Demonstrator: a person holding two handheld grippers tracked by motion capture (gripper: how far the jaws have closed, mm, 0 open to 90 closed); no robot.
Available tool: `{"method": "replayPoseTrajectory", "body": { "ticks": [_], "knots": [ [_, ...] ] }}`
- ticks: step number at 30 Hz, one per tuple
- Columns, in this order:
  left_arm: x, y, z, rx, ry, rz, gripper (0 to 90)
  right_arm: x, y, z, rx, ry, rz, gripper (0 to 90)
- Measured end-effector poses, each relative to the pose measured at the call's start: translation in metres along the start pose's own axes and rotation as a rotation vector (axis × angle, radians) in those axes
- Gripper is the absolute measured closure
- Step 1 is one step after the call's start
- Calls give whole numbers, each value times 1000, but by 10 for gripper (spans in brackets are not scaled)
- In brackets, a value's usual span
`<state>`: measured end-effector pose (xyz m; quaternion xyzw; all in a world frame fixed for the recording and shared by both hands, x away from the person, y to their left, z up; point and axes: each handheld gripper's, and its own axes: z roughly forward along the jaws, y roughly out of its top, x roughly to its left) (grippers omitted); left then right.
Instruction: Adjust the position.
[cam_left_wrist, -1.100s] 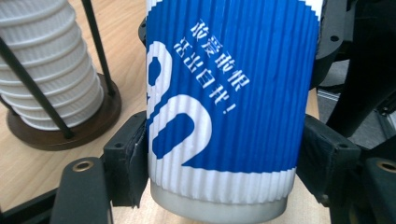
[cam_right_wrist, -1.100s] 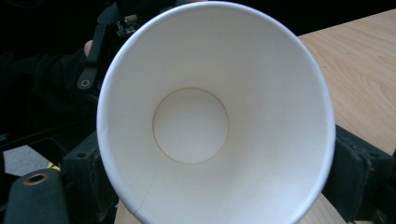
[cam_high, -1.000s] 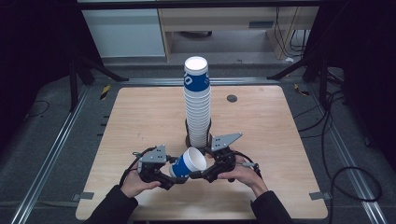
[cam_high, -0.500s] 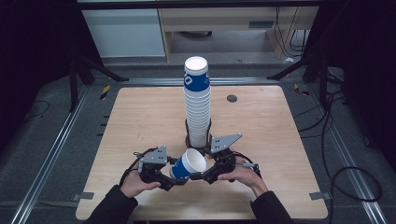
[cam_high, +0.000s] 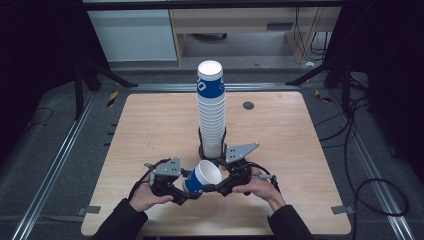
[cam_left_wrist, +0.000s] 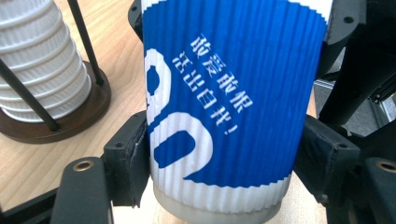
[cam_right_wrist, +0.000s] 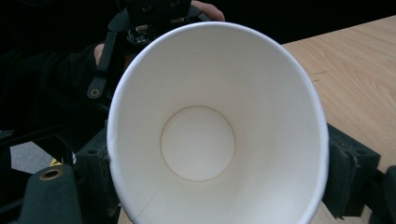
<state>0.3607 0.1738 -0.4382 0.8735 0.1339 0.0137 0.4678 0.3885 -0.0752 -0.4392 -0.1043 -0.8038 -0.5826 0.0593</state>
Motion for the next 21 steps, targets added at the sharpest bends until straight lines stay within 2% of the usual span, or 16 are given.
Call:
{"method": "replayPoseTrajectory", "body": {
  "ticks": [9, 12, 21],
  "knots": [
    [0, 0, -2, -13, 2, -11, 262, 1, 1, -1, -10, -5, -14, 182],
    [1, 0, -2, -16, 15, -29, 229, 1, 2, -3, -22, -12, -18, 180],
    [3, 0, -5, -21, 36, -36, 200, 1, 5, -10, -35, -44, -30, 180]
  ]
}}
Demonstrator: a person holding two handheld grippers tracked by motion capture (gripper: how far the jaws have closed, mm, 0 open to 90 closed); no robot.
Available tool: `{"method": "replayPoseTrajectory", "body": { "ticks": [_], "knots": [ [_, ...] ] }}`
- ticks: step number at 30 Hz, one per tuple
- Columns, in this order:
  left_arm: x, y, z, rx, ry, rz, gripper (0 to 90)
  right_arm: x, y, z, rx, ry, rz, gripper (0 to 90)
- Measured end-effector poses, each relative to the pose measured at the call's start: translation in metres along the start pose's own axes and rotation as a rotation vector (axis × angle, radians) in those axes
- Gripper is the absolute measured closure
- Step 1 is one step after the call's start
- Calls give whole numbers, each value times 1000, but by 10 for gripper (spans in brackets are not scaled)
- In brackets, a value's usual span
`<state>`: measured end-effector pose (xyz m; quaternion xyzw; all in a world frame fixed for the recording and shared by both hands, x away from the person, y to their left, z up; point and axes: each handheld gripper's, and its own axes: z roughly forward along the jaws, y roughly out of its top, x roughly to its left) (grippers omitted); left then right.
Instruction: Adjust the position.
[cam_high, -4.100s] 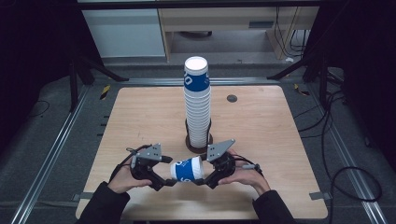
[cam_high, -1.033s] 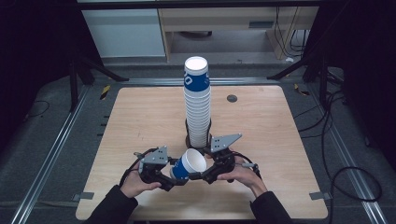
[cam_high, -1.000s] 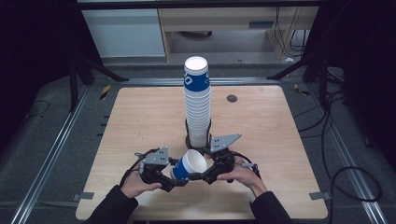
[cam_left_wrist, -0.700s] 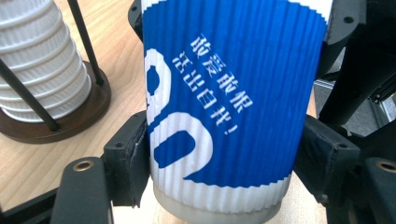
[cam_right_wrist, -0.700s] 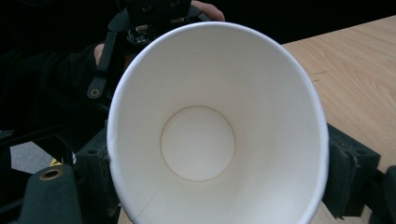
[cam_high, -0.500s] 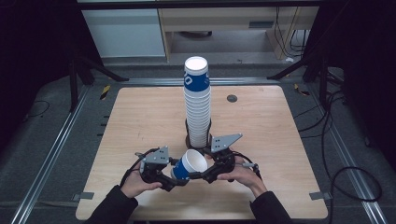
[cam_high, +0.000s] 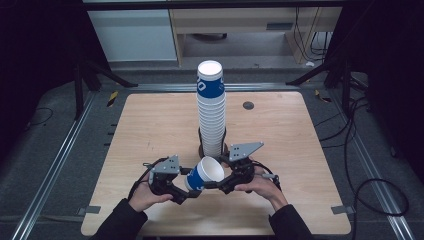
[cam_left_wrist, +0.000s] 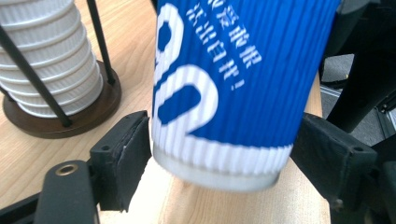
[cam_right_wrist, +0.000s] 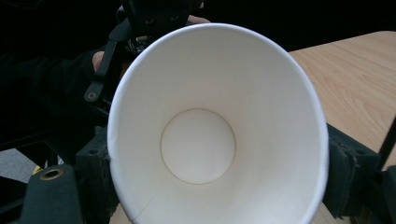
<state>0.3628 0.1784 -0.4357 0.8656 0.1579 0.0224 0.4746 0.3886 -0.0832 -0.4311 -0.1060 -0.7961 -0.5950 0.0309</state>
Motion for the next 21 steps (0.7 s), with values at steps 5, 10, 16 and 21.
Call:
{"method": "replayPoseTrajectory", "body": {
  "ticks": [5, 10, 16, 21],
  "knots": [
    [4, -1, -8, -11, 29, -11, 178, -1, 3, -8, 2, -50, -12, 179],
    [7, -4, -14, -12, 54, -29, 162, -1, 5, -15, 14, -101, -20, 179],
    [17, -9, -22, -16, 111, -68, 155, -2, 5, -26, 46, -183, -30, 176],
    [27, -14, -29, -20, 186, -124, 150, -6, 3, -39, 60, -256, -17, 176]
  ]
}}
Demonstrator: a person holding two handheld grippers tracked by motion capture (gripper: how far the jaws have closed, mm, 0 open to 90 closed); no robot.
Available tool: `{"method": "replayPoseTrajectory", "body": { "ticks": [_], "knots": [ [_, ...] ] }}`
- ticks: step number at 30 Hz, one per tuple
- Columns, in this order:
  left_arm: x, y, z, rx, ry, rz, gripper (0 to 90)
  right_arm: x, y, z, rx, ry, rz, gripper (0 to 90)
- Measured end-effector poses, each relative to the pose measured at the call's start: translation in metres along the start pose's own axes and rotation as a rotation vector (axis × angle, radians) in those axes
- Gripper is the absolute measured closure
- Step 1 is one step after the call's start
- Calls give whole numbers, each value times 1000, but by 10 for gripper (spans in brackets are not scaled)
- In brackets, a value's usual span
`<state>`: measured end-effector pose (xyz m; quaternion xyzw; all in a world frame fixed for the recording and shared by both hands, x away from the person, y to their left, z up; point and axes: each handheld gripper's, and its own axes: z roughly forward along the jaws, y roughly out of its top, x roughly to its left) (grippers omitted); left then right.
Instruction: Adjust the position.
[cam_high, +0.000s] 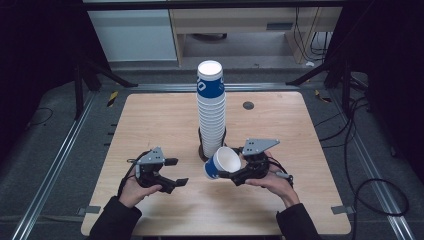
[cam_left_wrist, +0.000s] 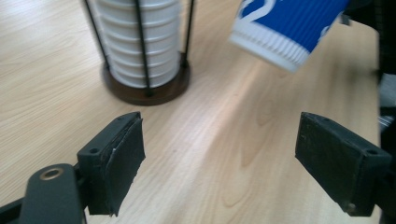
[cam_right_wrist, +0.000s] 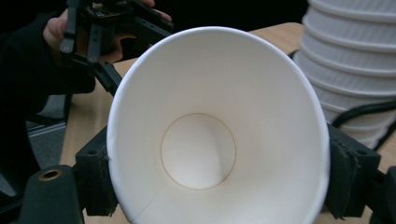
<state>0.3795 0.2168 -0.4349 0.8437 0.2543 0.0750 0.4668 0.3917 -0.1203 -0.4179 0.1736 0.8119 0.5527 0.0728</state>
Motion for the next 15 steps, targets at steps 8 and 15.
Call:
{"method": "replayPoseTrajectory", "body": {
  "ticks": [8, 15],
  "knots": [
    [14, -5, -5, -3, 91, -86, 152, -10, 0, -13, 25, -102, 47, 173],
    [20, -6, -7, 2, 130, -125, 154, -23, 2, -25, 62, -256, 76, 169]
  ]
}}
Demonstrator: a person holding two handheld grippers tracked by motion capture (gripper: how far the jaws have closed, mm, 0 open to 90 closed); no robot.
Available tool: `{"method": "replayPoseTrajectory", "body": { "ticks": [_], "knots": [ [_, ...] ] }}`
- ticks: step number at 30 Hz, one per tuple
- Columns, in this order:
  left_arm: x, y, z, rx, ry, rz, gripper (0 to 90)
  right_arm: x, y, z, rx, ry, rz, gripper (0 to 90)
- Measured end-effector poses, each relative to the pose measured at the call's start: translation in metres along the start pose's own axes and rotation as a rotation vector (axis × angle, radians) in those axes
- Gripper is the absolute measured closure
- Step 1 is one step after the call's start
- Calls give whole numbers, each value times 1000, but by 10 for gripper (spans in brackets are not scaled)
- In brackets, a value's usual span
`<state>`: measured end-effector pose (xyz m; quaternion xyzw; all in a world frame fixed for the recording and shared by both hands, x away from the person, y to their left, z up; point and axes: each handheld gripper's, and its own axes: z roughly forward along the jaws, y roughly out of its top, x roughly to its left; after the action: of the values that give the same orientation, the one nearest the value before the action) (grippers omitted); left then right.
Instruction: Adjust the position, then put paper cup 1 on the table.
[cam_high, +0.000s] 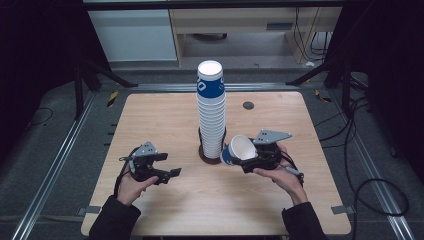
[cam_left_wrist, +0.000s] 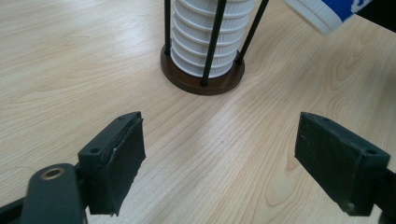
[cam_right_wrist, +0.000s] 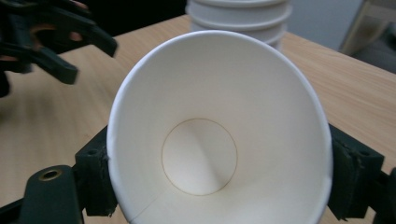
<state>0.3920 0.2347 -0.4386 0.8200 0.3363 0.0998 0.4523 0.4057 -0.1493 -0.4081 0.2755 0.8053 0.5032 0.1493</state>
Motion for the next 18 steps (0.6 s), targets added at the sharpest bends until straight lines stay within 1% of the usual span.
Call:
{"method": "replayPoseTrajectory", "body": {
  "ticks": [1, 2, 7, 8, 10, 11, 12, 13, 14, 15, 16, 17, 18],
  "knots": [
    [1, 0, -1, 0, 11, -5, 154, -5, 2, -3, 13, -48, 9, 170],
    [2, 0, 0, -3, 15, -13, 154, -8, 4, -5, 18, -68, 15, 170],
    [6, -2, 0, 12, 36, -27, 150, -24, 6, -17, 30, -163, 45, 168],
    [6, -2, 0, 12, 36, -27, 149, -24, 6, -17, 30, -163, 45, 168],
    [6, -2, 0, 13, 45, -26, 149, -30, 7, -20, 33, -194, 60, 167],
    [6, -2, 0, 13, 46, -25, 149, -34, 7, -21, 40, -208, 64, 167],
    [7, -2, 1, 16, 52, -24, 148, -42, 6, -20, 70, -250, 65, 166],
    [7, -2, 1, 21, 57, -24, 148, -46, 6, -20, 83, -265, 65, 166],
    [7, -2, 1, 21, 57, -24, 148, -46, 6, -20, 83, -265, 65, 166],
    [7, -3, 0, 23, 78, -20, 148, -54, 6, -18, 105, -288, 73, 165],
    [8, -3, -1, 22, 82, -19, 148, -57, 5, -18, 119, -300, 76, 164],
    [8, -3, -1, 22, 82, -19, 147, -61, 5, -17, 128, -308, 77, 164],
    [9, -3, -2, 21, 85, -23, 147, -61, 5, -17, 128, -308, 77, 164]
  ]
}}
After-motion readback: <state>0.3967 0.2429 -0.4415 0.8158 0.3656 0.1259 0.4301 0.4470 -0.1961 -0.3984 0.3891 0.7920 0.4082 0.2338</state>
